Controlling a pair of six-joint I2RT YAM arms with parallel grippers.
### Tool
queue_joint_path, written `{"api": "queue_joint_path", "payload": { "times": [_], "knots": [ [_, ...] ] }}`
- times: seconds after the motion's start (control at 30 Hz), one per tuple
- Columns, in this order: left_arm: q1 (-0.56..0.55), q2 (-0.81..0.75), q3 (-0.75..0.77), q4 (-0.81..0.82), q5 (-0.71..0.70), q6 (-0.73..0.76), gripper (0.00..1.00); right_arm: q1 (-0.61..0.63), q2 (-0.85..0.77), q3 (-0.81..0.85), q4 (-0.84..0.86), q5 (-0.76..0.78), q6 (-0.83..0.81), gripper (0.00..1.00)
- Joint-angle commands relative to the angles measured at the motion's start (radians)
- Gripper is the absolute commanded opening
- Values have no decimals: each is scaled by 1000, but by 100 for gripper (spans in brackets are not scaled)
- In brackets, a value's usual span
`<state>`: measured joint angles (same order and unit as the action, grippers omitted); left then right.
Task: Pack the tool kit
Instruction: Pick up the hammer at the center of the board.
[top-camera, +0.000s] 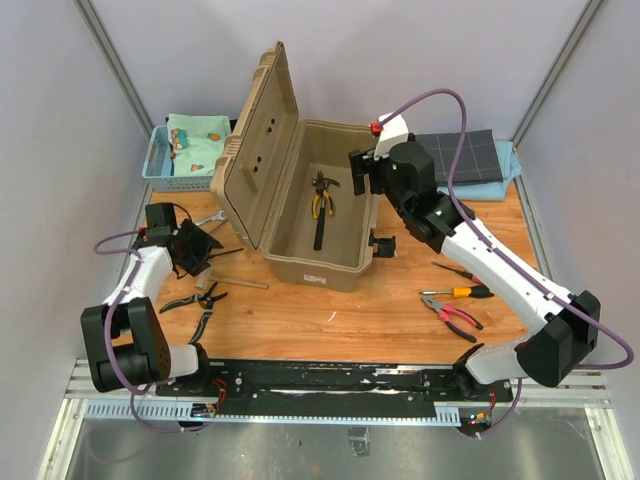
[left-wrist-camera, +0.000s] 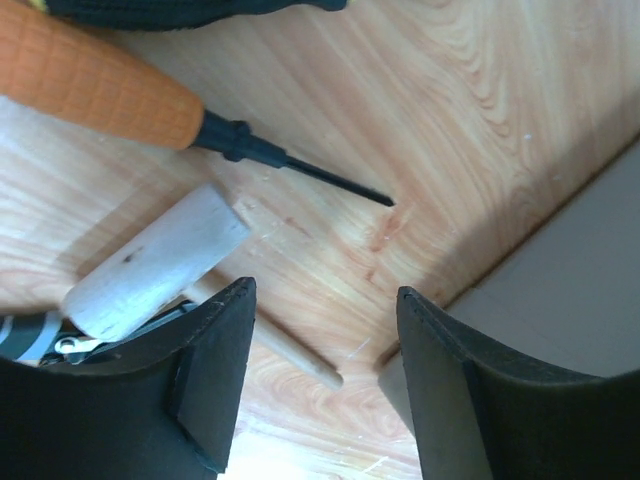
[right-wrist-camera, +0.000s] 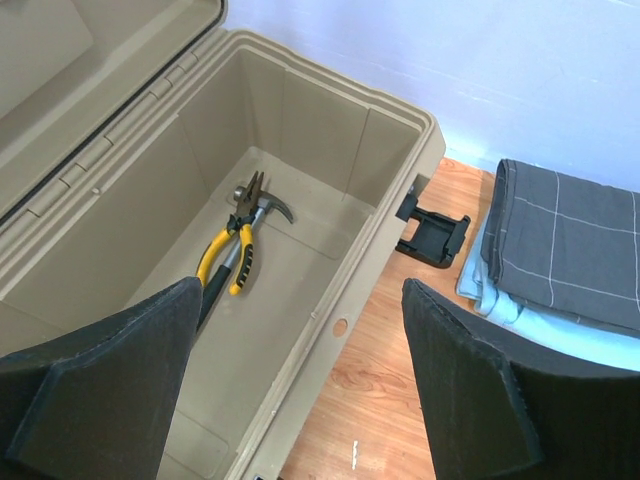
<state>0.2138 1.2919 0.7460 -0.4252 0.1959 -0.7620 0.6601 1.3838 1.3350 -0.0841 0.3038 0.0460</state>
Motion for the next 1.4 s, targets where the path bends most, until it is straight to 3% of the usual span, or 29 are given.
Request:
{"api": "queue_joint_path", "payload": {
  "times": [0.0, 0.27, 1.13, 1.27, 1.37],
  "knots": [
    [-3, 32, 26, -92, -59, 0, 60, 10, -3, -17, -3, 42, -25, 82],
    [-21, 54, 52, -178, -18, 13, 58, 10, 9, -19, -3, 53, -25, 82],
    [-71, 310, 123, -217, 3, 3, 60, 10, 52, -6, 6, 81, -42, 83],
    [-79, 331, 116, -217, 5, 2, 51, 10, 48, -15, 18, 95, -54, 83],
    [-80, 345, 119, -208, -2, 14, 35, 9, 44, -21, 24, 101, -60, 83]
  ]
}}
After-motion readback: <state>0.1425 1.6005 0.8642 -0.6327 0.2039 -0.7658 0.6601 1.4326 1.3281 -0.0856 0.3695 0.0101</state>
